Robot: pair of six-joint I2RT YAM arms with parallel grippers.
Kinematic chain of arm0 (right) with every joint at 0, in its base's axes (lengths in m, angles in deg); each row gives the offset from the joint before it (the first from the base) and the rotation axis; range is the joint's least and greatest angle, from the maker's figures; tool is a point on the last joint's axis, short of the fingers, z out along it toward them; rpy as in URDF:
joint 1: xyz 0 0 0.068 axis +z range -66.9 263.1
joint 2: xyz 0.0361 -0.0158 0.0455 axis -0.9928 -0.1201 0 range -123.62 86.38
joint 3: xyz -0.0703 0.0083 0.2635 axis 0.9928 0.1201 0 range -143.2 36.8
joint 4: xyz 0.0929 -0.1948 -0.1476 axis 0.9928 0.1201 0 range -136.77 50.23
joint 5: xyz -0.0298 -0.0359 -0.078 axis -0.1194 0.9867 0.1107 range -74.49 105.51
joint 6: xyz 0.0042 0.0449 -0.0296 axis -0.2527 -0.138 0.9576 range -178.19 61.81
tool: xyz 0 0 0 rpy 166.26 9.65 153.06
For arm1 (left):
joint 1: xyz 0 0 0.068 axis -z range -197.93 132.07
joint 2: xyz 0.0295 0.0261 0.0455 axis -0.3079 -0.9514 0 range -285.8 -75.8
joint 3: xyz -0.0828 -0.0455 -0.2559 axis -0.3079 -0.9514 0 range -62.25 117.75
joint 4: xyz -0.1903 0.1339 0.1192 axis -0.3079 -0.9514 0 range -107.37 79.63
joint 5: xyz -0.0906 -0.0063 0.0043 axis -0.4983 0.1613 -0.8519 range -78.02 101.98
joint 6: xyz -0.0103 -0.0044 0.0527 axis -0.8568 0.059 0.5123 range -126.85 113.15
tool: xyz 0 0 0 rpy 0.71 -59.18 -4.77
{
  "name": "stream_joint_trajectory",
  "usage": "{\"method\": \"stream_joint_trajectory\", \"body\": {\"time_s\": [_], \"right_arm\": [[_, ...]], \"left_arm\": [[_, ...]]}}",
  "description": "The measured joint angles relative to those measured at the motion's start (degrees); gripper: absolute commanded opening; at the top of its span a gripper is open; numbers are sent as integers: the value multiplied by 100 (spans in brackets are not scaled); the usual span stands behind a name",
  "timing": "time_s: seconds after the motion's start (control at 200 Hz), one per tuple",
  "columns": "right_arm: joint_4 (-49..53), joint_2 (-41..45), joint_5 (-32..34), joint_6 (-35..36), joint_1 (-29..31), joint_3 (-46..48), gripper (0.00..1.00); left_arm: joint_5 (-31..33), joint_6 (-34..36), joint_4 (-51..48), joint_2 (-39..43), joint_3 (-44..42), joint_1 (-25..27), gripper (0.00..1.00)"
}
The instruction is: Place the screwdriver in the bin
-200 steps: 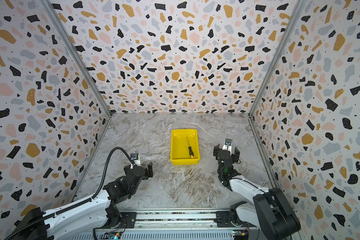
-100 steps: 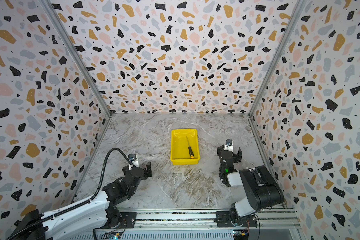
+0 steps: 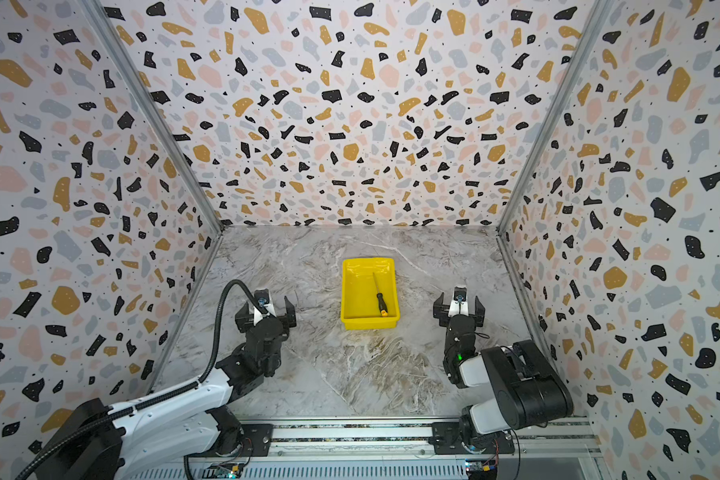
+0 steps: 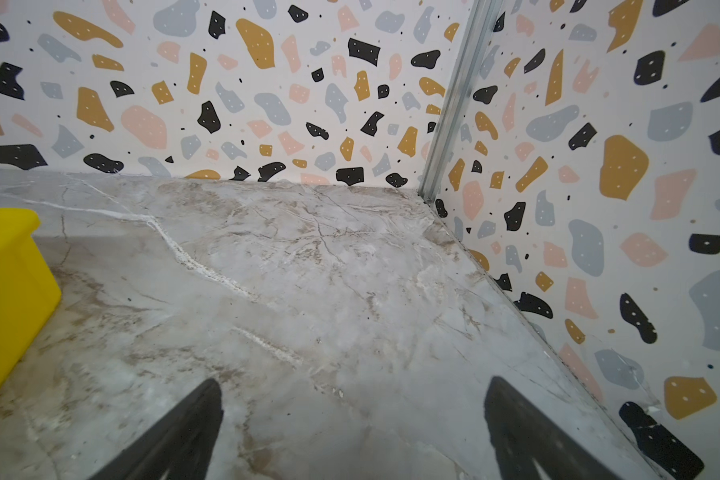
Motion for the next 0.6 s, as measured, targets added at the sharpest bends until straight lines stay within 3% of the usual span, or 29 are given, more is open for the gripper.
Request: {"method": "stream_joint_trajectory", "body": {"time_s": [0.26, 0.601], "right_arm": [[-214, 9, -146, 33, -15, 17, 99], [-1290, -369, -916, 247, -157, 632, 99]], "left_arm": [[-708, 802, 1331, -953, -317, -1263, 100], [-1401, 833, 2415, -1547, -656, -1746, 100]]}}
